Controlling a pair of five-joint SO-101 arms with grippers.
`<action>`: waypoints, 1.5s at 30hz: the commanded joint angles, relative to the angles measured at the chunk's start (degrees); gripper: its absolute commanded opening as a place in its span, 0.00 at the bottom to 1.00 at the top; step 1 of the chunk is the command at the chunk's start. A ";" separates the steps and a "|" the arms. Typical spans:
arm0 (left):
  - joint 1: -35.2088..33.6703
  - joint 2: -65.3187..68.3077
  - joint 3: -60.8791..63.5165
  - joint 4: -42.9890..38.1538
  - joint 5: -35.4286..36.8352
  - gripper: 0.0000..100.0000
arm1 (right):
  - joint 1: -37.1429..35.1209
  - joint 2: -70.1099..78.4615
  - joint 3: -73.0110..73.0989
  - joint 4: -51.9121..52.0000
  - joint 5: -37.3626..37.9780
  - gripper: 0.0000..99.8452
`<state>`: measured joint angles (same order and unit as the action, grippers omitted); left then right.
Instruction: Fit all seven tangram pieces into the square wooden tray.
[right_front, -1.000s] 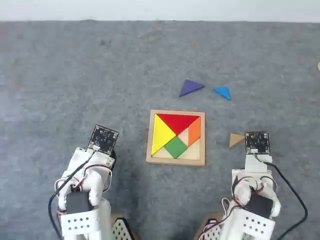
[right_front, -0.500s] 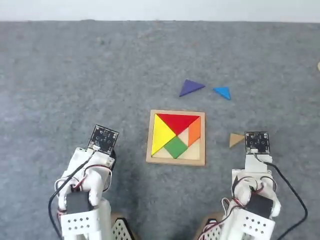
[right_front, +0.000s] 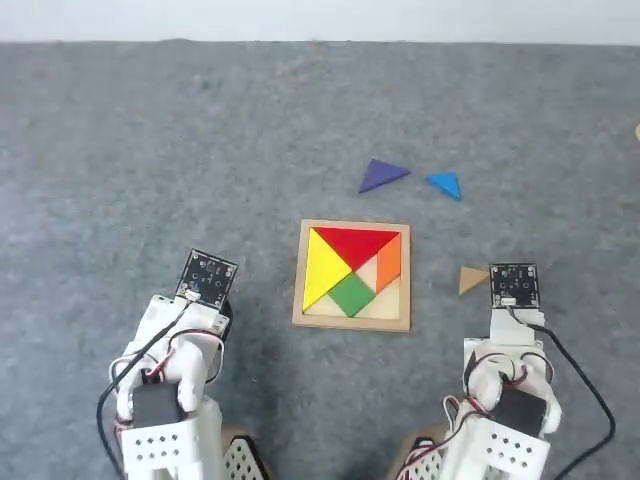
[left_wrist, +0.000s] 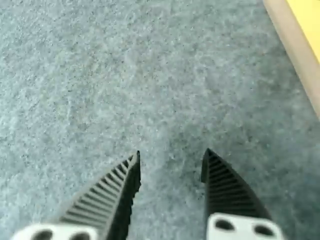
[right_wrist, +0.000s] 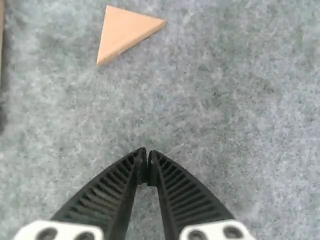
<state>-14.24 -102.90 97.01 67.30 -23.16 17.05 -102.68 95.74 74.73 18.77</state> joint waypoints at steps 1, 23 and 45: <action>-0.09 -0.53 -0.57 0.26 -0.26 0.19 | 1.01 -1.10 0.70 0.31 -0.18 0.01; -0.09 -0.53 -0.57 0.26 -0.26 0.19 | 1.01 -1.10 0.70 0.31 -0.18 0.01; -0.18 -0.62 -0.57 -4.04 -0.26 0.19 | -4.35 -1.19 -1.93 -13.67 12.04 0.01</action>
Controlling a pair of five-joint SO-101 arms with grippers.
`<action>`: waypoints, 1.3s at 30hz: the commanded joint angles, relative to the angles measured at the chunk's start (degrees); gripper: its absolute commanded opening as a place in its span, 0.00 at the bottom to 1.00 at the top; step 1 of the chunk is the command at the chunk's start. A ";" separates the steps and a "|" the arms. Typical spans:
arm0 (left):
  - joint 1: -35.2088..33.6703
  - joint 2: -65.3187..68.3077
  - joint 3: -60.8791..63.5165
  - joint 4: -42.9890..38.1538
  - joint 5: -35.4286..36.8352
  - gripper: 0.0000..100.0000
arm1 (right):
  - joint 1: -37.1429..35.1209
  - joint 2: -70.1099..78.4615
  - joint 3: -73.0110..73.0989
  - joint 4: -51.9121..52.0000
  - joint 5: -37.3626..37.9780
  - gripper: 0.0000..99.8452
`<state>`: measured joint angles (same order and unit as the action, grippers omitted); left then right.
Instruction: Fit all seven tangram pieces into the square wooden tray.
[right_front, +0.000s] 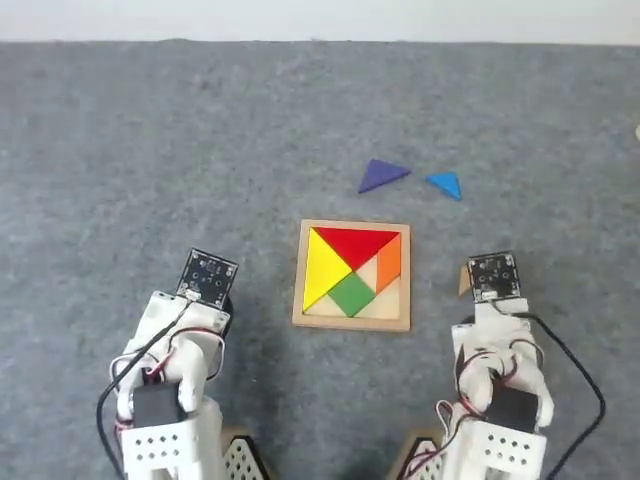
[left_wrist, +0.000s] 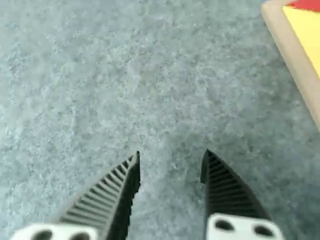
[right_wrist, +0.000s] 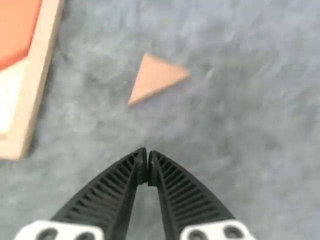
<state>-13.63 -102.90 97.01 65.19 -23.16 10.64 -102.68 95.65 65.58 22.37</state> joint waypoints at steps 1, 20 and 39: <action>-0.79 -0.35 -0.57 -1.58 -0.26 0.19 | 2.42 -1.19 -2.81 -4.44 9.32 0.01; -9.76 -0.35 -0.57 1.49 -0.26 0.19 | 2.68 -1.10 0.70 -0.84 7.74 0.02; -9.76 -0.44 -0.57 1.58 -0.26 0.19 | 2.68 -1.01 0.70 -0.66 7.74 0.02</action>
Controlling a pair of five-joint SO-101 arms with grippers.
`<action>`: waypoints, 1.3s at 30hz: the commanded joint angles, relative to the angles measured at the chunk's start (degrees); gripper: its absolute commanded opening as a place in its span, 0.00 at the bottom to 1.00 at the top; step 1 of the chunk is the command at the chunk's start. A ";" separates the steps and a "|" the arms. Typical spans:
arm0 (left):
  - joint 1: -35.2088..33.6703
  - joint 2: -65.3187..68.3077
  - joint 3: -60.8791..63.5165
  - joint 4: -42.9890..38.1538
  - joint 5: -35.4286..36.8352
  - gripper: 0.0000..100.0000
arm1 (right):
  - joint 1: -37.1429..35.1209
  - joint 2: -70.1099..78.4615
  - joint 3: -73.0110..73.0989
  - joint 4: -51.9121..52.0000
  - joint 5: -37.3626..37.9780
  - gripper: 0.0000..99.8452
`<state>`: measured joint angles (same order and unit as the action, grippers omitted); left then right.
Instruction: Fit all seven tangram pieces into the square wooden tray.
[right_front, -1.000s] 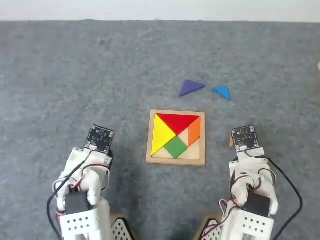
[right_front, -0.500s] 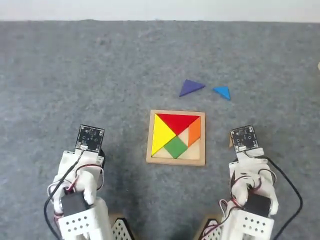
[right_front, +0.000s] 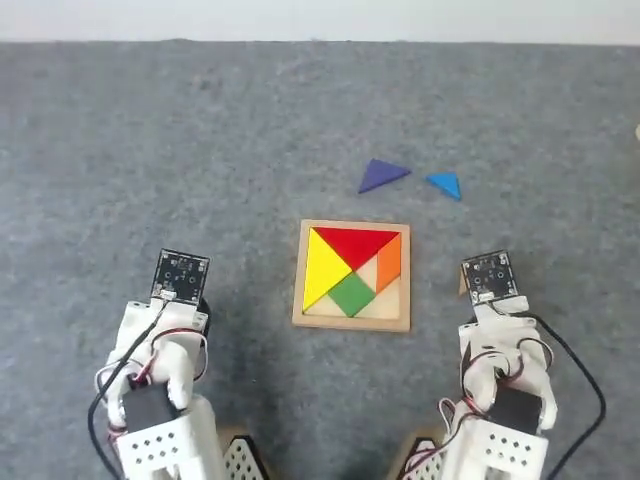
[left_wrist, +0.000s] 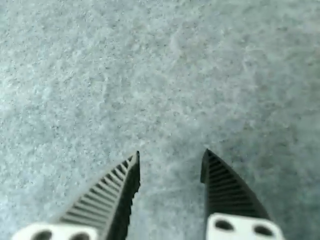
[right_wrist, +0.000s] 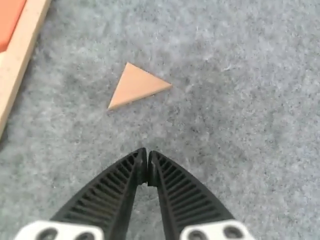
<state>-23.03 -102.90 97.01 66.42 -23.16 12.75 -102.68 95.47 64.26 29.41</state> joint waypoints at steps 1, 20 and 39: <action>-0.35 -0.44 -0.57 0.35 -0.26 0.19 | 0.57 -0.75 0.88 0.84 0.70 0.02; -0.35 -0.44 -0.57 0.35 -0.26 0.19 | 5.85 -1.19 0.97 2.77 0.26 0.02; -0.35 -0.44 -0.57 0.35 -0.26 0.19 | 4.35 -1.19 0.18 3.56 0.79 0.02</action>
<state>-23.03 -102.90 97.01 66.42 -23.16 16.97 -102.77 95.47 67.60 29.58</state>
